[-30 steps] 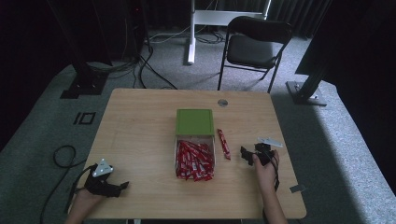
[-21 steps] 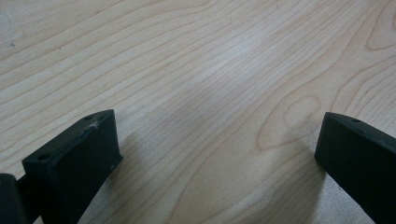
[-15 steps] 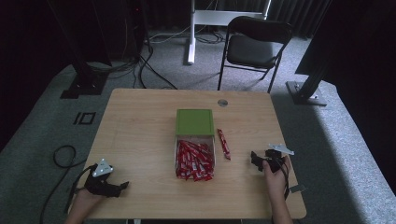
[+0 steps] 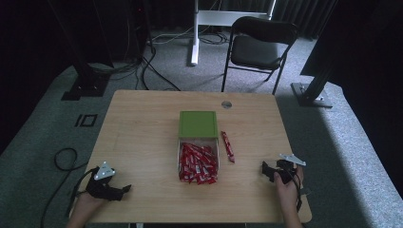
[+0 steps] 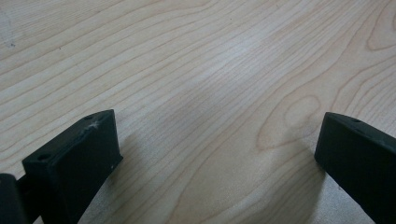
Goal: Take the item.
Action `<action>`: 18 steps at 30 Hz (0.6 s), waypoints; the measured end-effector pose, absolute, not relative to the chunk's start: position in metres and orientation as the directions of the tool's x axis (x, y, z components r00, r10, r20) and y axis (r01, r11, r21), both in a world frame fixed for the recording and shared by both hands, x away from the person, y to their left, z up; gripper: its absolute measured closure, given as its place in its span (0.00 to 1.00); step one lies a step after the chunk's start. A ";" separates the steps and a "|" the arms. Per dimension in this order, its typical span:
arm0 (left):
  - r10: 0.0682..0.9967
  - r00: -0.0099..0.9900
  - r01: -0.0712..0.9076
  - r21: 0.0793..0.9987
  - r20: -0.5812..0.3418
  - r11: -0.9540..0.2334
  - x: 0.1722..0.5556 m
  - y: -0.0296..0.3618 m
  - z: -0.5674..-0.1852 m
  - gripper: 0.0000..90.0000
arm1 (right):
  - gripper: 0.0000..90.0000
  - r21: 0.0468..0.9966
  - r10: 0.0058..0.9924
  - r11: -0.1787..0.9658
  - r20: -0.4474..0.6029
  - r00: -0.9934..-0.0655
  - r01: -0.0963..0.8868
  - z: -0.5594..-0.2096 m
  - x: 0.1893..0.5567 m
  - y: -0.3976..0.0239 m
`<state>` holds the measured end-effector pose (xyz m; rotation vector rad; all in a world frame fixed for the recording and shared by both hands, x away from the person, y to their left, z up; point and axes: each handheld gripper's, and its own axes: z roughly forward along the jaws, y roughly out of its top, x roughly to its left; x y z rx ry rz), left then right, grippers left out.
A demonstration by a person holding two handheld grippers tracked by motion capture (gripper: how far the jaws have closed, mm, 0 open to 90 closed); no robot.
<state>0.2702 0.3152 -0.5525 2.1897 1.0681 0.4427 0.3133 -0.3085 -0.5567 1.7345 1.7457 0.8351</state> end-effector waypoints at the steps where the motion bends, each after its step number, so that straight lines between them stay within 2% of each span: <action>1: 0.794 0.608 0.572 0.684 0.016 -0.453 0.270 0.315 -0.553 0.01 | 0.15 0.747 0.999 -0.014 0.040 -0.024 0.665 -0.557 0.311 -0.309; 13: 0.794 0.607 0.573 0.684 0.016 -0.452 0.270 0.315 -0.553 0.01 | 0.14 0.724 0.999 -0.046 0.020 0.045 0.688 -0.558 0.287 -0.307; 18: 0.794 0.607 0.573 0.684 0.016 -0.452 0.270 0.315 -0.553 0.01 | 0.14 0.725 1.000 -0.016 0.017 0.005 0.688 -0.558 0.280 -0.306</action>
